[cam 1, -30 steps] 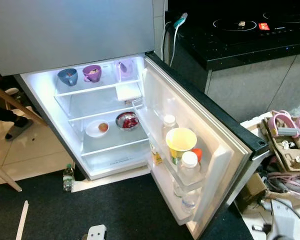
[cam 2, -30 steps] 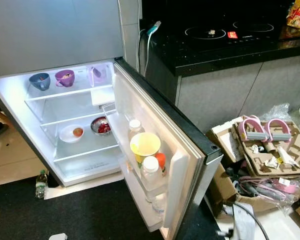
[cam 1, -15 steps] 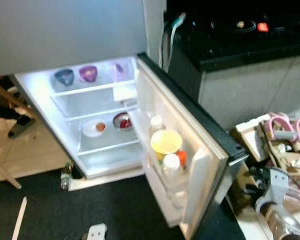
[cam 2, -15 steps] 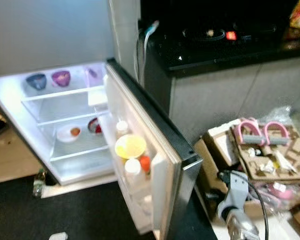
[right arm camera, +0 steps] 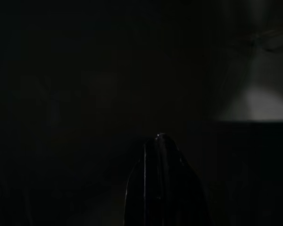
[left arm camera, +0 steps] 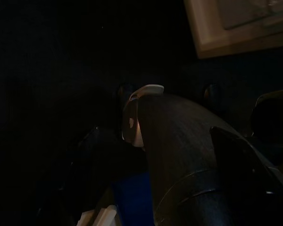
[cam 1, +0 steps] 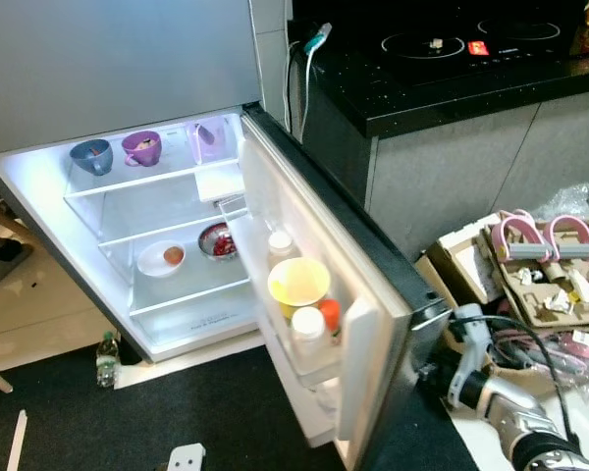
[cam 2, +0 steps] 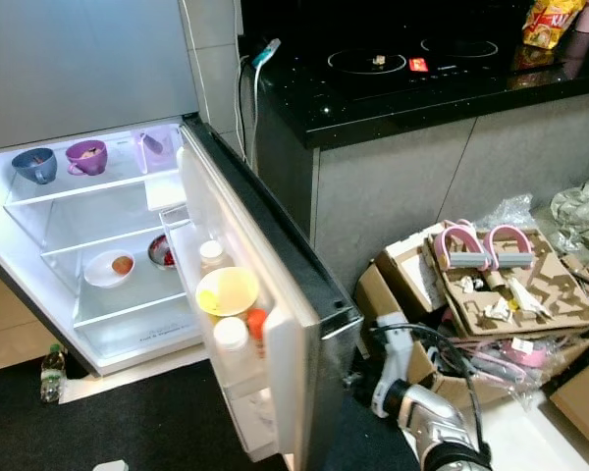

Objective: Restocking fridge

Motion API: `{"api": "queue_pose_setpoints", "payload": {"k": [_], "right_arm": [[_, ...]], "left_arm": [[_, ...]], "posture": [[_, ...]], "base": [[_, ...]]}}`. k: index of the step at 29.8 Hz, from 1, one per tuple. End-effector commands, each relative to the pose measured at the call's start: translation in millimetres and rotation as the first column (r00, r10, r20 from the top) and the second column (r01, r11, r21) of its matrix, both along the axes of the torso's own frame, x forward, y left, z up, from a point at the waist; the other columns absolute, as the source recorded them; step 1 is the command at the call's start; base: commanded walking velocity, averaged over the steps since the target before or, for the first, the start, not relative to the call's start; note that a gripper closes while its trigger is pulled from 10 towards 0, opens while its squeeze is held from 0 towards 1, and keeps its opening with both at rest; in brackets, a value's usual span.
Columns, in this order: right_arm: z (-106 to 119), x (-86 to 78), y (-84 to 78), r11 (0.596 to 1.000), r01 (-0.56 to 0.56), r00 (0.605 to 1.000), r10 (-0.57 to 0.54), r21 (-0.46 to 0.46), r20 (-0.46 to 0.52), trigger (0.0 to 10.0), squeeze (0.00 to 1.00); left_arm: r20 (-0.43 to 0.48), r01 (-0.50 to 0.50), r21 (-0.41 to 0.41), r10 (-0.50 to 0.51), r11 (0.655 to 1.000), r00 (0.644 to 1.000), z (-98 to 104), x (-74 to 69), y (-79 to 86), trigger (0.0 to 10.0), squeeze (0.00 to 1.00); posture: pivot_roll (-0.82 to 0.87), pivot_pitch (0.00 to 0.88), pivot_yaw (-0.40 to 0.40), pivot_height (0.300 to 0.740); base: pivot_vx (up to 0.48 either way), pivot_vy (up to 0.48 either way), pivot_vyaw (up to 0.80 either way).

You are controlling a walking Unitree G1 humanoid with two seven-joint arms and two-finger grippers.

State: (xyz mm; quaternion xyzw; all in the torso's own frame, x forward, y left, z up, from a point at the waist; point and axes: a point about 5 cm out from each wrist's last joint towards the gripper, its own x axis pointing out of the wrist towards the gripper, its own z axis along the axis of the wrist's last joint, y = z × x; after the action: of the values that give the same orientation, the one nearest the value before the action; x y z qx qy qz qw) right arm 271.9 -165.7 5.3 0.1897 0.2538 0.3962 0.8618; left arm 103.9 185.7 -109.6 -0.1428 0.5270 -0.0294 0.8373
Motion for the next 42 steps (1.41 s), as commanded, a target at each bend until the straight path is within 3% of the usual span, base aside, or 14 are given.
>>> {"api": "queue_pose_setpoints", "payload": {"k": [1, 4, 6, 8, 10, 11, 12, 20, 22, 23, 25, 29, 36, 42], "right_arm": [[18.8, 11.2, 31.6, 0.985, -0.159, 0.984, 0.153, 0.070, 0.085, 10.0, 0.00], [64.5, 9.3, 80.4, 0.845, -0.437, 0.893, 0.365, 0.308, 0.264, 10.0, 0.00], [80.5, 8.2, 87.5, 0.786, -0.485, 0.868, 0.383, 0.383, 0.315, 10.0, 0.00], [73.4, 22.6, 77.0, 0.852, -0.368, 0.919, 0.273, 0.372, 0.283, 10.0, 0.00], [54.4, 33.4, 60.9, 0.950, -0.172, 0.971, 0.118, 0.262, 0.210, 10.0, 0.00], [54.4, 33.4, 60.9, 0.950, -0.172, 0.971, 0.118, 0.262, 0.210, 10.0, 0.00], [37.5, 33.7, 46.2, 0.988, -0.033, 0.990, 0.012, 0.152, 0.139, 10.0, 0.00], [-10.3, 1.0, 1.5, 0.978, 0.173, 0.983, -0.178, -0.113, -0.035, 10.0, 0.00], [-31.7, -20.5, -17.3, 0.940, 0.230, 0.955, -0.267, -0.253, -0.125, 10.0, 0.00], [-31.7, -20.5, -17.3, 0.940, 0.230, 0.955, -0.267, -0.253, -0.125, 10.0, 0.00], [-53.5, -46.0, -40.2, 0.858, 0.272, 0.906, -0.381, -0.435, -0.184, 10.0, 0.00], [-72.9, -79.7, -61.8, 0.766, 0.270, 0.853, -0.472, -0.584, -0.224, 10.0, 0.00], [-94.0, -131.8, -78.9, 0.670, 0.231, 0.763, -0.575, -0.706, -0.296, 10.0, 0.00], [-103.7, -157.1, -77.1, 0.641, 0.167, 0.738, -0.585, -0.749, -0.337, 10.0, 0.00]], "left_arm": [[-0.056, 0.016, -0.024, -0.018, 1.000, 0.998, -4.1, -13.5, -5.6, 10.0, 0.00], [-0.056, 0.014, -0.025, -0.016, 1.000, 0.998, -4.2, -13.9, -6.0, 10.0, 0.00], [-0.055, 0.013, -0.026, -0.015, 1.000, 0.998, -4.3, -13.9, -6.4, 10.0, 0.00], [-0.056, 0.013, -0.027, -0.015, 1.000, 0.998, -4.4, -14.2, -7.2, 10.0, 0.00], [-0.058, 0.014, -0.027, -0.015, 1.000, 0.998, -4.7, -14.8, -7.8, 10.0, 0.00], [-0.058, 0.014, -0.027, -0.015, 1.000, 0.998, -4.7, -14.8, -7.8, 10.0, 0.00], [-0.059, 0.013, -0.026, -0.014, 1.000, 0.998, -4.8, -15.3, -8.1, 10.0, 0.00], [-0.062, 0.011, -0.027, -0.012, 1.000, 0.998, -5.2, -16.3, -9.4, 10.0, 0.00], [-0.062, 0.011, -0.029, -0.013, 1.000, 0.998, -5.3, -16.2, -10.3, 10.0, 0.00], [-0.062, 0.011, -0.029, -0.013, 1.000, 0.998, -5.3, -16.2, -10.3, 10.0, 0.00], [-0.062, 0.013, -0.030, -0.014, 0.999, 0.998, -5.3, -16.1, -10.8, 10.0, 0.00], [-0.062, 0.018, -0.024, -0.019, 1.000, 0.998, -5.2, -15.8, -9.8, 10.0, 0.00], [-0.038, 0.041, 0.061, -0.039, 0.997, 0.999, -3.4, -9.7, -0.3, 10.0, 0.00], [-0.032, 0.064, 0.089, -0.062, 0.994, 0.998, -1.8, -4.2, 3.8, 10.0, 0.00]], "posture": [[-0.04, 0.052, 0.033, 0.740], [-0.04, 0.052, 0.033, 0.740], [-0.03, 0.053, 0.029, 0.740], [-0.03, 0.052, 0.027, 0.740], [-0.03, 0.052, 0.026, 0.740], [-0.03, 0.052, 0.026, 0.740], [-0.03, 0.053, 0.024, 0.740], [-0.03, 0.056, 0.021, 0.740], [-0.03, 0.056, 0.020, 0.740], [-0.03, 0.056, 0.020, 0.740], [-0.03, 0.056, 0.020, 0.740], [-0.03, 0.048, 0.024, 0.740], [-0.03, 0.018, 0.025, 0.740], [-0.02, 0.000, 0.031, 0.740]], "base": [[0.000, 0.000, 0.00], [0.000, 0.000, 0.00], [0.000, 0.000, 0.00], [0.000, 0.000, 0.00], [0.000, 0.000, 0.00], [0.000, 0.000, 0.00], [0.000, 0.000, 0.00], [0.000, 0.000, 0.00], [0.000, 0.000, 0.38], [0.000, 0.000, 0.75], [0.000, 0.000, 0.74], [0.000, 0.000, 0.74], [0.000, 0.000, 0.74], [0.000, 0.000, 0.74]]}}
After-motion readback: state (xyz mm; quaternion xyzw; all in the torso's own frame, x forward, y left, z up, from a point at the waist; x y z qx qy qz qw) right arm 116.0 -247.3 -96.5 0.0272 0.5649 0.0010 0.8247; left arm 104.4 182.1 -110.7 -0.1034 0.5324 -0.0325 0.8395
